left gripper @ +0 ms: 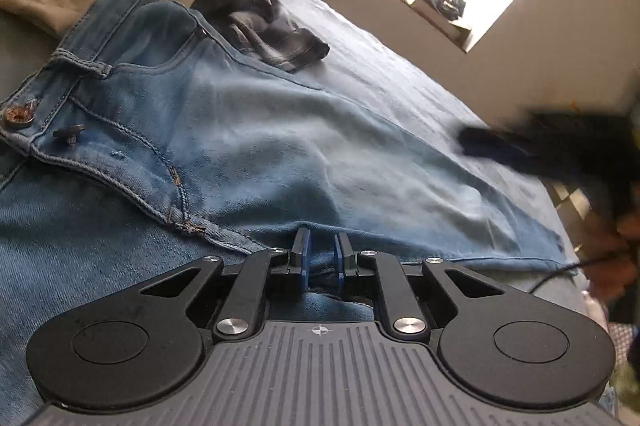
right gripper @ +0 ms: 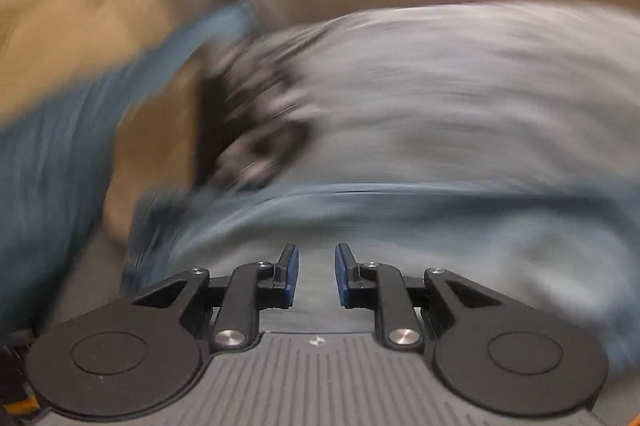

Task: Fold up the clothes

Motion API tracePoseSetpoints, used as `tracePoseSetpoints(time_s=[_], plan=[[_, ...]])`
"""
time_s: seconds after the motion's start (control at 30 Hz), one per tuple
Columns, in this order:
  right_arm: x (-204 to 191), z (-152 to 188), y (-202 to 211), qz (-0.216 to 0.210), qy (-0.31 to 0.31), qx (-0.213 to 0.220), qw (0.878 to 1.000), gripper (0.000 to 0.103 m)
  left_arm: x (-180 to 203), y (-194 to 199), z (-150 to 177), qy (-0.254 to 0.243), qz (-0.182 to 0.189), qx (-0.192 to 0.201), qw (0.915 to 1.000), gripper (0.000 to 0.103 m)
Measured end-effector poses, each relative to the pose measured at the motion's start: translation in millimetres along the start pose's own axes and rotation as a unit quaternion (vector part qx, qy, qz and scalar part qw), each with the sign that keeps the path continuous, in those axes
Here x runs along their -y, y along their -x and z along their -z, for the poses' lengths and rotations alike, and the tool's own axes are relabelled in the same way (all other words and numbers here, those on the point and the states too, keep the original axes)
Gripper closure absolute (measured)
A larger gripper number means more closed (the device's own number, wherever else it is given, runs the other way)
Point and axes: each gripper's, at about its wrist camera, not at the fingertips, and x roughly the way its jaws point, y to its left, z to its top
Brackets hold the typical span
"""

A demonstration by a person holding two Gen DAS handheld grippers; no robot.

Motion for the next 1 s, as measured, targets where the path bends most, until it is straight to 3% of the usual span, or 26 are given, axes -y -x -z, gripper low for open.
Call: tracePoseSetpoints(time_s=[0.07,0.2,0.27,0.4,0.5,0.57,0.7,0.77,0.87,0.9,0.93,1.0], plan=[[-40.9,-14.7,-41.7,-0.002,0.073,-0.027,0.997,0.082,-5.2,0.9,2.0,0.008,0.004,0.002,1.0,0.09],[-75.9,-37.7,-131.3,0.024,0.132,-0.07,0.988,0.083,-11.7,1.1,2.1,0.017,0.013,-0.001,0.9998,0.09],[-76.1,-42.5,-160.6,0.038,0.137,-0.071,0.987,0.084,-13.4,0.4,2.3,0.016,0.015,-0.001,0.9998,0.09],[-70.2,-57.5,-171.4,0.039,0.111,-0.05,0.992,0.084,-15.9,-1.1,2.7,0.02,0.024,0.0,0.9995,0.09],[-66.9,-66.7,-158.7,0.068,0.096,-0.044,0.992,0.082,-19.1,-1.0,3.5,0.026,0.032,0.002,0.9991,0.09],[-70.3,-68.4,-142.4,0.018,0.09,-0.047,0.995,0.082,-22.1,-1.0,3.7,0.033,0.039,0.002,0.9987,0.09],[-93.3,-58.0,-149.9,-0.041,0.122,-0.098,0.987,0.082,-22.7,-1.7,4.3,0.037,0.042,0.003,0.9984,0.09],[-99.9,-50.8,-175.4,0.002,0.133,-0.105,0.985,0.083,-21.3,-2.0,4.3,0.032,0.04,0.005,0.9987,0.09],[-83.4,-61.8,-178.6,-0.005,0.044,-0.048,0.998,0.082,-20.4,-1.0,4.2,0.028,0.041,0.004,0.9988,0.09],[-73.3,-65.2,-171.8,0.012,0.001,-0.024,1.0,0.081,-21.0,-1.1,3.7,0.03,0.042,0.003,0.9986,0.09],[-63.2,-68.5,-164.7,0.028,-0.043,0.0,0.999,0.081,-21.6,-1.3,3.0,0.033,0.044,0.002,0.9985,0.09],[-40.0,-68.6,-141.6,0.017,-0.11,0.033,0.993,0.081,-22.5,-1.5,2.0,0.039,0.046,0.0,0.9982,0.09]])
